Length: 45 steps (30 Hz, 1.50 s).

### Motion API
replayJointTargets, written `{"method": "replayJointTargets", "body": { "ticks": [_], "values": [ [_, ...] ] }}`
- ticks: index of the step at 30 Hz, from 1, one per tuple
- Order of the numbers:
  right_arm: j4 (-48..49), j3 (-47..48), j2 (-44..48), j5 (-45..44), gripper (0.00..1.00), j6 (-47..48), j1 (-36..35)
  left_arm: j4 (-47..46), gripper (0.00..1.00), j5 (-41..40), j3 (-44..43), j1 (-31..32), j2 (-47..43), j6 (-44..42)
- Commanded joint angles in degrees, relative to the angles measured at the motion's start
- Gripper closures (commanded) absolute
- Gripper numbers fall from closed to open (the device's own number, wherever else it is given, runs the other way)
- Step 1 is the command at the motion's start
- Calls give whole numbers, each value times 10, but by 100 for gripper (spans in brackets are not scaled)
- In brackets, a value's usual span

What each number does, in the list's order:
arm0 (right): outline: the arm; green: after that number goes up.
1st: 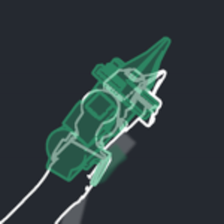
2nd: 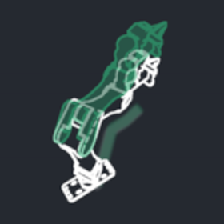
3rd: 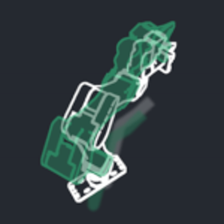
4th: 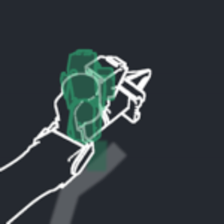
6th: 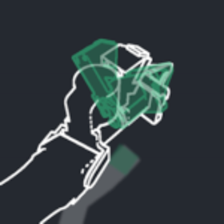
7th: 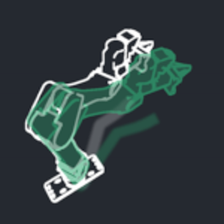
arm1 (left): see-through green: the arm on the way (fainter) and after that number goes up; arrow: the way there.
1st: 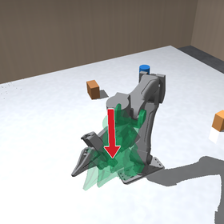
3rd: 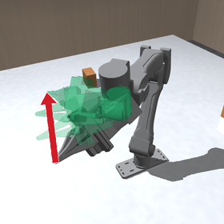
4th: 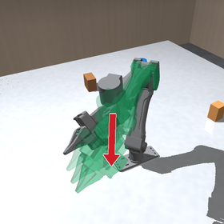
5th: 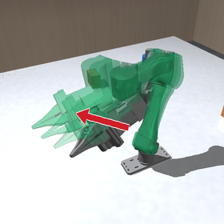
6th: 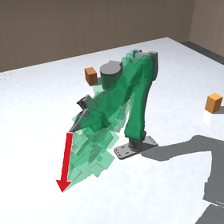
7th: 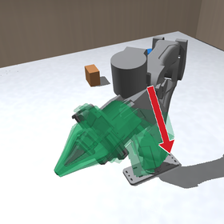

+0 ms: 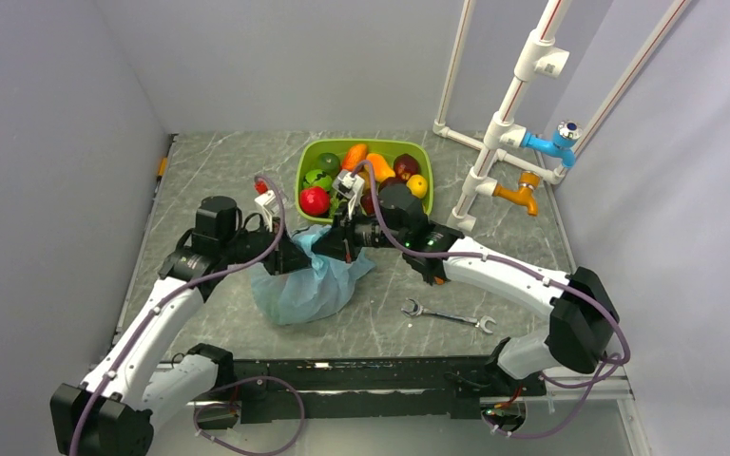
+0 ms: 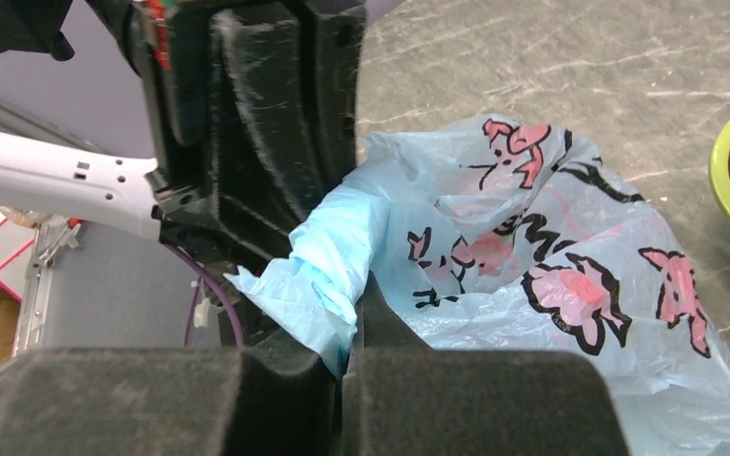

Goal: Place the fake fruits into the plastic bag and tie a complex knot

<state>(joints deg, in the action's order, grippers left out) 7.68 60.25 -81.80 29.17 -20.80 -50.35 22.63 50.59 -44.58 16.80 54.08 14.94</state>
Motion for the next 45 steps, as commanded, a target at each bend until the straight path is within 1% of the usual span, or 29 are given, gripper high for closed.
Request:
{"method": "replayJointTargets", "body": {
  "ticks": [1,3,5,6,8,11,12,14,15,17,19,22,24,25,26,27,28,29,30,31,32,35,36,37,40,42,44,45],
  "values": [
    [31,5,16,5,100,-17,-3,-61,100,42,-3,2,-24,79],
    [31,13,14,3,100,-21,-3,-62,100,22,14,5,-18,91],
    [35,19,14,4,100,-30,-2,-62,100,-35,33,7,-11,108],
    [36,22,15,5,100,-36,-2,-43,100,-82,38,9,-7,105],
    [37,25,21,8,100,-44,-2,-28,100,-135,52,10,0,90],
    [48,18,26,4,100,-66,-3,-41,100,-173,79,32,5,101],
    [55,15,25,3,100,-77,-7,-57,100,-179,88,38,10,116],
    [72,11,22,-3,100,-97,-17,-110,100,-157,111,38,23,156],
    [84,8,20,-12,100,-104,-26,-152,100,-145,115,39,31,171],
    [110,1,13,-30,100,-133,-41,-200,100,-128,110,39,46,193],
    [120,5,-3,-39,100,-146,-54,-220,100,-130,91,33,57,189],
    [128,12,-9,-36,100,-157,-62,-248,100,-120,80,3,67,200],
    [114,11,-2,-24,100,-134,-60,-262,100,-102,84,-11,68,203],
    [96,15,2,-8,99,-107,-57,-258,100,-101,86,-11,63,199],
    [64,22,6,9,89,-72,-50,-259,100,-99,93,-10,56,203],
    [32,28,12,31,74,-45,-28,-261,100,-95,101,-10,49,208],
    [10,33,19,65,56,-20,-5,-258,100,-92,107,-9,41,207],
    [-19,40,27,93,46,10,17,-250,100,-93,110,-9,37,204],
    [-55,50,38,106,33,45,37,-245,100,-91,112,-8,33,200],
    [-107,59,49,121,26,83,53,-239,100,-88,113,-8,29,193],
    [-146,65,59,135,23,146,66,-232,100,-91,112,-6,26,187],
    [-242,72,72,149,16,274,80,-227,100,-92,112,0,27,182],
    [-266,68,71,152,9,312,81,-220,100,-93,111,2,28,181],
    [-280,60,64,150,7,341,81,-213,100,-95,111,4,29,181],
    [-285,39,29,141,1,403,81,-214,100,-96,111,7,37,182],
    [-274,31,9,144,0,430,81,-214,100,-96,109,8,41,180],
    [-238,15,-4,141,2,437,79,-209,100,-97,106,9,45,176],
    [-222,10,-10,140,6,438,78,-207,100,-97,105,9,47,173]
  ]
}}
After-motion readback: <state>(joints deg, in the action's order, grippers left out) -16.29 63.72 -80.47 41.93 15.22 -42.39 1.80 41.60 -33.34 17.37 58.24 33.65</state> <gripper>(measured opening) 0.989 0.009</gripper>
